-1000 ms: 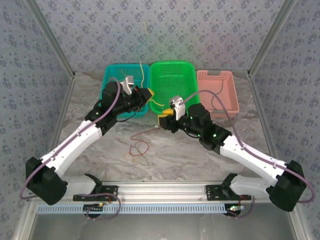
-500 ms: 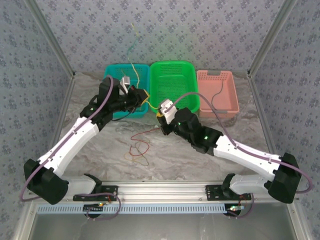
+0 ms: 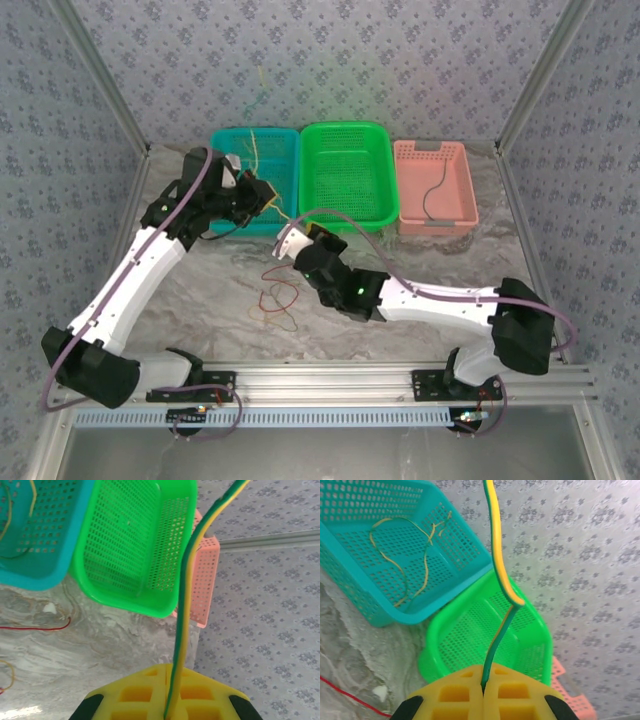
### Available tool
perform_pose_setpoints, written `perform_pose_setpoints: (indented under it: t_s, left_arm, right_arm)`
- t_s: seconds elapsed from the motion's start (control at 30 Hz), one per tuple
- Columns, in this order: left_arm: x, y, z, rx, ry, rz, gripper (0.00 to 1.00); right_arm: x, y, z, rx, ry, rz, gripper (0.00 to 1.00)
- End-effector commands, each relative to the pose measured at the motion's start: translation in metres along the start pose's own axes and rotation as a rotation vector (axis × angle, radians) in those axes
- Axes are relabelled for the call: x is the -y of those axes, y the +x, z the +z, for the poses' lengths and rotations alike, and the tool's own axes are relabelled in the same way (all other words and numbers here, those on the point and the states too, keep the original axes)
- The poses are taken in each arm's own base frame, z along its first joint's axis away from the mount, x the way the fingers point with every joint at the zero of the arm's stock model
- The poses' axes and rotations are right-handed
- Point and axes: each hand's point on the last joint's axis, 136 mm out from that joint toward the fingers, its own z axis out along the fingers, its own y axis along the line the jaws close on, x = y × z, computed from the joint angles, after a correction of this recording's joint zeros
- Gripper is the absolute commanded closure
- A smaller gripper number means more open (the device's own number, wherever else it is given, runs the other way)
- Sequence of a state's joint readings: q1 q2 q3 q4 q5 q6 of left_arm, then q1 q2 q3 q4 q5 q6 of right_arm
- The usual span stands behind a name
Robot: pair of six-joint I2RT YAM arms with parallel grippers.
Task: Untangle the cables
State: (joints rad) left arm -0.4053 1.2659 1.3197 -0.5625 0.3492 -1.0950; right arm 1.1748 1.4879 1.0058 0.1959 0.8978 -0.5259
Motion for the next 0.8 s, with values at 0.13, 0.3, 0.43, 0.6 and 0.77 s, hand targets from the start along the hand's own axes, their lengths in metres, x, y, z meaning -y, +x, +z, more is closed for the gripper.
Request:
perform_pose_setpoints:
  t_s: [0.13,0.3,0.43,0.6,0.77]
  left_arm:
    - [0.017,-0.053,-0.042,0.184,0.043,0.023,1.00]
    - [0.001,-0.053,-0.036,0.145,0.012,0.035,1.00]
    - [-0.003,-0.056,-0.036,0.121,0.020,0.055,1.00]
    - [-0.003,-0.065,-0.033,0.080,0.084,0.063,1.00]
    - [-0.010,-0.079,-0.028,0.044,0.124,0.060,1.00]
  right_arm:
    - [-0.010,0.045,-0.007,-0.131,0.096,-0.269,1.00]
    - [-0.009,0.028,-0.017,-0.068,0.036,-0.197,1.00]
    - [-0.015,0.019,-0.030,-0.053,-0.109,-0.142,0.88]
    - [-0.007,0.003,-0.065,0.015,-0.327,0.044,0.54]
    - [0.035,-0.009,-0.094,0.120,-0.416,0.336,0.52]
